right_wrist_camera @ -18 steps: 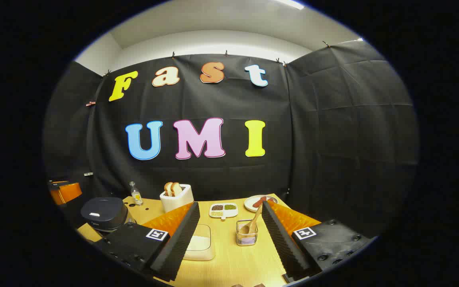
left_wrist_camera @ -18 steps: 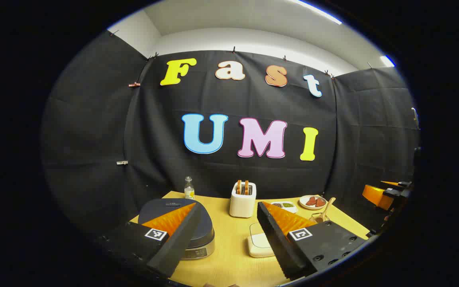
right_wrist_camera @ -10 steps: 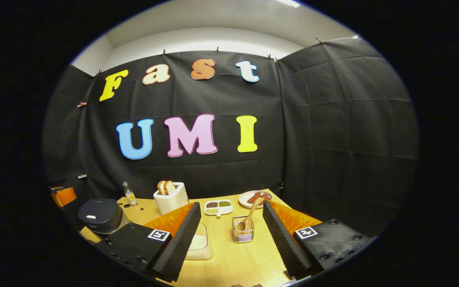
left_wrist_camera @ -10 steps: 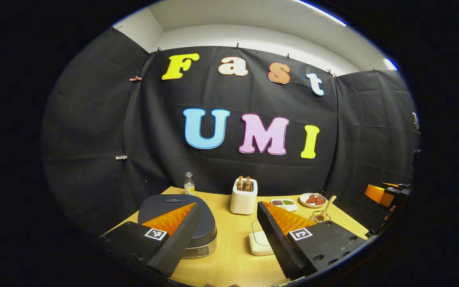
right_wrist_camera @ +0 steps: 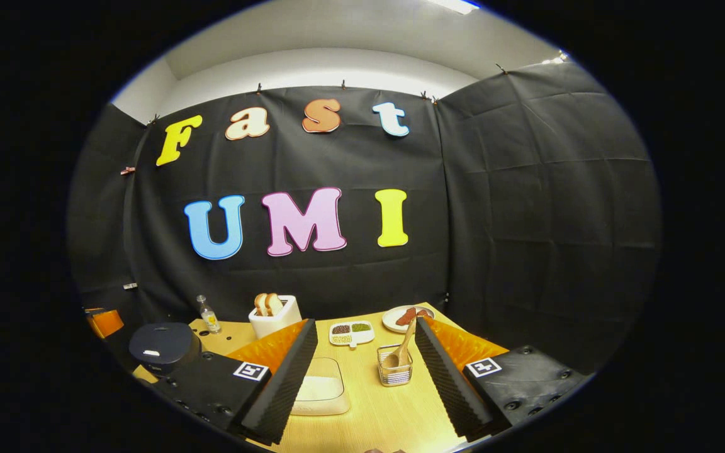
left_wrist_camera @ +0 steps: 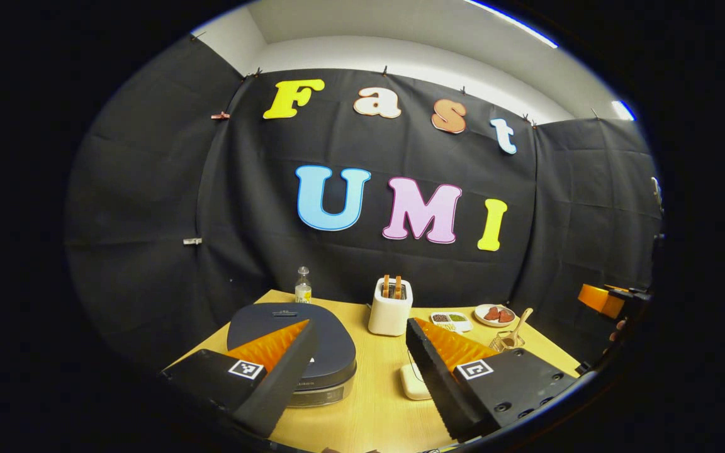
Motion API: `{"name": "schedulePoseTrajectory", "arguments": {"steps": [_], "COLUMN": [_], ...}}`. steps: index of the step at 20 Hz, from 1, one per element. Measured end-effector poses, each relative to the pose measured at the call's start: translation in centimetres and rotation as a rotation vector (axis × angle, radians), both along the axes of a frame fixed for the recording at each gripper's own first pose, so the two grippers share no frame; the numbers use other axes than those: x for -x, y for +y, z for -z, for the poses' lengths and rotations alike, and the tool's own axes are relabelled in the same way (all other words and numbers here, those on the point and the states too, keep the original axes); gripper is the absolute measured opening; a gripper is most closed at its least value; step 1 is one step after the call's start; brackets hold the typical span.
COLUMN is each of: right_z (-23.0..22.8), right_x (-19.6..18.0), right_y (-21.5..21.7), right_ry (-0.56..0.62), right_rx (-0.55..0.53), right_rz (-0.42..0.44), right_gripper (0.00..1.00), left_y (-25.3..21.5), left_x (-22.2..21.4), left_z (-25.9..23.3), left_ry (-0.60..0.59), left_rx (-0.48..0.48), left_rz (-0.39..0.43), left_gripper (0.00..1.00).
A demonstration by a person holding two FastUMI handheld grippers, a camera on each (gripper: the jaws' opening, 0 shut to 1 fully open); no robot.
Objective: Close the left gripper, press the button to open the rice cooker; take a wooden spoon from the chopstick holder with the right hand, scoop a spoonful of rice and pour it into the rice cooker, then put the wooden spoon back into the chopstick holder.
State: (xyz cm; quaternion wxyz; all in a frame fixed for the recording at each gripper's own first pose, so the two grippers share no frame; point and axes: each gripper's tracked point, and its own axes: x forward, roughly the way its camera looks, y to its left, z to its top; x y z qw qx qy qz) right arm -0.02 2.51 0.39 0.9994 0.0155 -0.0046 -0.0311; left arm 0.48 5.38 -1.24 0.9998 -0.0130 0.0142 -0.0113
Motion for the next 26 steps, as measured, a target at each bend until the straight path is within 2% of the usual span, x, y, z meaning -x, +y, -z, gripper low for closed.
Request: {"name": "schedulePoseTrajectory", "arguments": {"steps": [11,14,16,17,18,19,20,21,22,23,24,26], "right_z": [2.1,2.7,3.0,3.3,3.4,3.6,3.7,3.7,3.7,3.8,3.8,3.9], "right_x": [-4.0,-5.0,-5.5,-5.8,-6.0,-6.2,-6.3,-6.4,-6.5,-6.6,-6.6,-6.7], "right_y": [-1.2,-1.7,-2.1,-2.3,-2.5,-2.6,-2.8,-2.9,-2.9,-3.0,-3.1,-3.2], "right_ry": [0.062,0.079,0.088,0.095,0.099,0.104,0.108,0.112,0.113,0.114,0.115,0.12], "right_rx": [-0.013,-0.017,-0.018,-0.018,-0.017,-0.016,-0.017,-0.018,-0.017,-0.016,-0.015,-0.014], "right_rz": [-0.056,-0.072,-0.076,-0.076,-0.078,-0.077,-0.077,-0.079,-0.079,-0.08,-0.081,-0.082], "right_gripper": [0.98,0.98,0.98,0.98,0.98,0.98,0.98,0.98,0.98,0.98,0.98,0.98], "left_y": [-0.3,0.1,0.4,0.8,1.2,1.7,2.2,2.8,3.2,3.8,4.6,5.2], "left_x": [-1.7,-2.3,-2.8,-3.0,-3.3,-3.6,-4.0,-4.3,-4.7,-5.0,-5.3,-6.0], "left_z": [0.8,1.3,1.3,1.3,1.5,1.7,1.8,1.9,2.2,2.5,3.1,4.3], "left_ry": [0.072,0.095,0.105,0.115,0.127,0.141,0.153,0.162,0.171,0.189,0.211,0.256], "left_rx": [0.023,0.008,-0.023,-0.028,-0.029,-0.029,-0.03,-0.03,-0.027,-0.026,-0.023,0.01], "left_rz": [-0.057,-0.08,-0.082,-0.089,-0.098,-0.109,-0.12,-0.131,-0.139,-0.151,-0.168,-0.163], "left_gripper": [0.96,0.92,0.82,0.67,0.61,0.48,0.42,0.29,0.26,0.15,0.1,0.06]}}
